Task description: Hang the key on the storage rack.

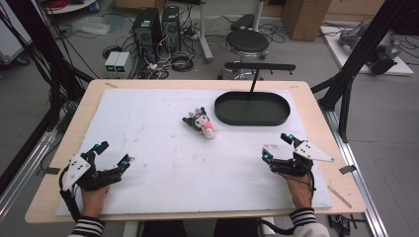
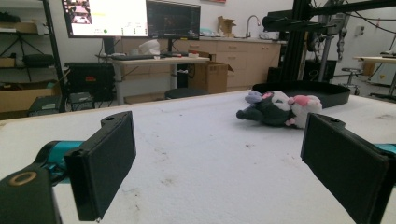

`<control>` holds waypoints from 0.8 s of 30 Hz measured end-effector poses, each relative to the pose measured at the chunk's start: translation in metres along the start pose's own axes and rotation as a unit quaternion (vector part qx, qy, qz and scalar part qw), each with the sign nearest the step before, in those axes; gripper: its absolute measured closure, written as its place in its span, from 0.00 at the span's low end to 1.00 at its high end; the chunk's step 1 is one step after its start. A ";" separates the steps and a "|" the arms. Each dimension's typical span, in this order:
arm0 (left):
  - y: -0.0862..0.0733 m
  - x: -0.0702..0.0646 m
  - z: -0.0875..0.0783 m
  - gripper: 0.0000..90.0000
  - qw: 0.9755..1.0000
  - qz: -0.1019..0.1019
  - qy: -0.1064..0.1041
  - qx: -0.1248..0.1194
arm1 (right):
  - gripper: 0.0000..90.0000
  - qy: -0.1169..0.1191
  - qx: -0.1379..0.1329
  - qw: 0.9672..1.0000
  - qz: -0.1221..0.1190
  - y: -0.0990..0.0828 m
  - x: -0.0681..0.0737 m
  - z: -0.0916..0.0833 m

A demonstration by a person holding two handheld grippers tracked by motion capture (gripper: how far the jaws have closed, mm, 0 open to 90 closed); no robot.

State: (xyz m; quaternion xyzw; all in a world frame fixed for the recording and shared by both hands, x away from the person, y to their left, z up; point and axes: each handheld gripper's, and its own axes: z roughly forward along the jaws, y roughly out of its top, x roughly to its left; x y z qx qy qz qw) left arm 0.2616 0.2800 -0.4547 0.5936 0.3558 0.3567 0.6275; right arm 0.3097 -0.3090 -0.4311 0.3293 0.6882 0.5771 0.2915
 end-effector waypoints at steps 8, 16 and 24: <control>0.000 0.000 0.000 0.12 1.000 0.001 -0.001 0.001 | 0.09 0.048 0.065 0.996 -0.023 0.054 0.004 0.032; 0.000 0.000 0.000 0.12 1.000 -0.001 -0.002 0.001 | 0.09 0.080 0.113 0.990 -0.010 0.082 0.007 0.062; 0.000 -0.001 0.000 0.12 1.000 0.001 -0.001 -0.002 | 0.09 0.108 0.157 0.982 -0.015 0.109 0.010 0.096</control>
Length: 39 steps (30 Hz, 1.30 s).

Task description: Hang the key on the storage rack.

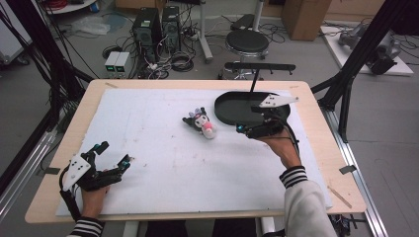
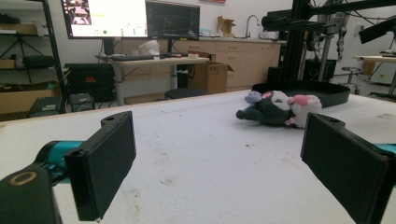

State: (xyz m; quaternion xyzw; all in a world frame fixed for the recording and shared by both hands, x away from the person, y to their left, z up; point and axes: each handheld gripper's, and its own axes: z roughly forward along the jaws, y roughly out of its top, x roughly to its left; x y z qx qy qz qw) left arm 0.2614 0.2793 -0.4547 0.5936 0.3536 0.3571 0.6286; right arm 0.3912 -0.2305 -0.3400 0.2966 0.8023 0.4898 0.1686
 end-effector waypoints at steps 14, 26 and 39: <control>0.000 0.001 0.001 0.12 1.000 -0.002 0.000 0.004 | 0.09 0.044 0.090 0.995 -0.024 0.030 0.006 0.051; 0.000 0.000 0.000 0.12 1.000 -0.002 0.000 0.003 | 0.09 0.058 0.151 0.986 -0.031 0.045 0.011 0.085; 0.000 0.001 0.000 0.12 1.000 -0.001 0.000 0.004 | 0.09 0.045 0.211 0.975 -0.052 0.048 0.020 0.118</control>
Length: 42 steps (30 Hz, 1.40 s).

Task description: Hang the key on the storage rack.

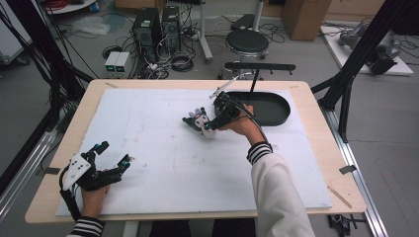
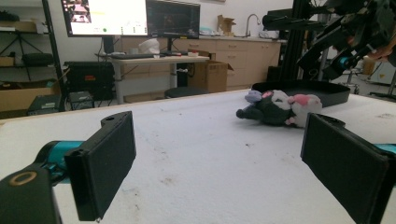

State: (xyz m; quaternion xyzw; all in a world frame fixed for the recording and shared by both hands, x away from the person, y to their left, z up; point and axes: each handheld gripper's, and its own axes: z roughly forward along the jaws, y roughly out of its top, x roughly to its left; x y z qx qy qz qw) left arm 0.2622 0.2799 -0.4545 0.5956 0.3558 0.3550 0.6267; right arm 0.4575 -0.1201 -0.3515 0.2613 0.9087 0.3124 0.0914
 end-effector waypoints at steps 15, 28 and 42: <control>0.000 0.000 0.000 0.12 1.000 0.000 0.000 0.001 | 0.09 -0.011 0.061 0.998 0.010 -0.002 0.001 0.026; 0.000 0.000 0.000 0.12 1.000 -0.002 0.001 0.002 | 0.09 -0.011 0.098 0.995 0.029 -0.002 0.004 0.050; 0.000 0.000 0.000 0.12 1.000 -0.002 0.001 0.002 | 0.23 -0.007 0.122 0.992 0.040 -0.004 0.001 0.061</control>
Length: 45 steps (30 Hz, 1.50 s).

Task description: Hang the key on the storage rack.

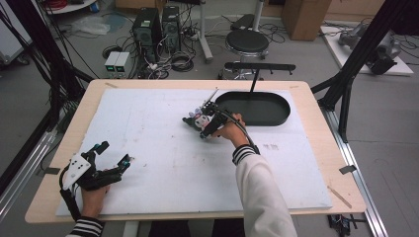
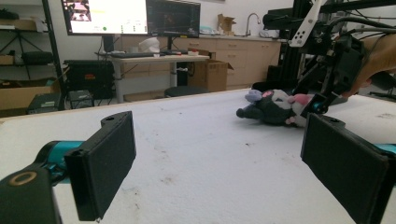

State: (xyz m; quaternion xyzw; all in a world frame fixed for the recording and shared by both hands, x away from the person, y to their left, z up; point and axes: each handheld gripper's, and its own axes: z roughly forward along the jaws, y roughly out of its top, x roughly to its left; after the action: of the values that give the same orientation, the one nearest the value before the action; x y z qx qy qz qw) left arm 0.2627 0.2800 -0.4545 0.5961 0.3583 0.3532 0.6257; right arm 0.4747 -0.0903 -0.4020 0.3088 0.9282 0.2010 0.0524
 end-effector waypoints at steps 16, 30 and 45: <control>0.000 0.000 0.000 0.12 1.000 0.000 0.000 0.001 | 0.61 -0.006 0.004 1.000 0.004 0.003 0.001 0.002; 0.000 0.000 0.001 0.12 1.000 -0.001 -0.002 0.005 | 0.62 0.000 -0.015 1.000 0.003 0.001 0.000 -0.010; 0.000 0.000 0.001 0.12 1.000 0.002 -0.001 0.004 | 0.62 -0.002 -0.101 0.994 0.041 -0.032 -0.019 -0.074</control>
State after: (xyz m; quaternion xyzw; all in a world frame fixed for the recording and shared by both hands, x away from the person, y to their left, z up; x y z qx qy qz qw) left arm 0.2632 0.2792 -0.4542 0.5999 0.3582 0.3519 0.6229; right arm 0.4564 -0.1502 -0.3483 0.3400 0.8895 0.2953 0.0774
